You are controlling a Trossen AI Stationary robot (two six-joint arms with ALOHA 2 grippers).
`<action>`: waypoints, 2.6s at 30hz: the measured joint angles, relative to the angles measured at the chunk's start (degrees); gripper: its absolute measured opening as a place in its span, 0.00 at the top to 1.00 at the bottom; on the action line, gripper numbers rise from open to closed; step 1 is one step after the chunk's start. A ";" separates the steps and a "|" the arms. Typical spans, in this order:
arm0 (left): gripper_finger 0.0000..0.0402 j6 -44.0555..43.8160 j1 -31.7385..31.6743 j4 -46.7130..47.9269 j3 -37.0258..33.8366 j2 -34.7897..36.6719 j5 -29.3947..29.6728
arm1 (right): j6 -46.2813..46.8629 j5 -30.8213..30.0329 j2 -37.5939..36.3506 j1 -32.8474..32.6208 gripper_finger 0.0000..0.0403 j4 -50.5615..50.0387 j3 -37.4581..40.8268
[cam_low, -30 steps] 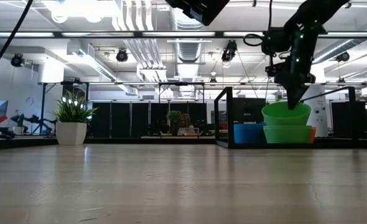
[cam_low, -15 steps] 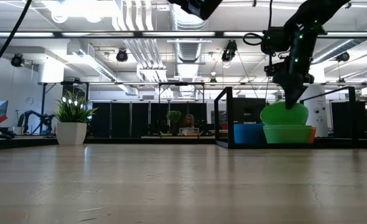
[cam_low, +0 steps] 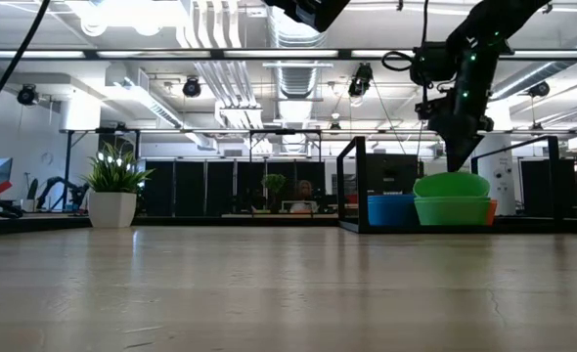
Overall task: Pick & Place Mini bowls
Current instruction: Stack the green bowl on top of the green bowls on the shelf, then stack the orange bowl on top of the orange bowls on the shelf
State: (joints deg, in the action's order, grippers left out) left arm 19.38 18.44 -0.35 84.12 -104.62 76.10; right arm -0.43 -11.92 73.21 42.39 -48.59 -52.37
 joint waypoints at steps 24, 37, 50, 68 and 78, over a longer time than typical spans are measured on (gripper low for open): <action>0.77 0.09 -1.22 0.44 0.00 -0.07 -0.05 | -0.15 -0.20 -0.07 0.06 0.98 1.42 -2.32; 0.77 -0.39 -1.22 1.40 -0.02 -0.10 -0.05 | 2.18 -0.19 0.00 0.04 0.98 10.57 4.91; 0.77 -10.04 -0.70 16.82 -0.02 1.62 -0.86 | 3.06 -0.11 -5.61 -1.23 0.98 9.12 2.26; 0.77 -72.01 1.29 68.91 -1.40 7.43 -49.31 | 4.25 0.15 -23.72 -18.52 0.98 8.97 2.64; 0.77 -93.42 8.59 70.31 -6.30 7.50 -66.72 | -2.16 5.03 -25.14 -30.24 0.98 10.08 2.76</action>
State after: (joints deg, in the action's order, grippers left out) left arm -74.04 27.03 69.96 77.82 -97.12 9.39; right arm -2.59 -6.90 48.07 12.15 -38.51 -49.60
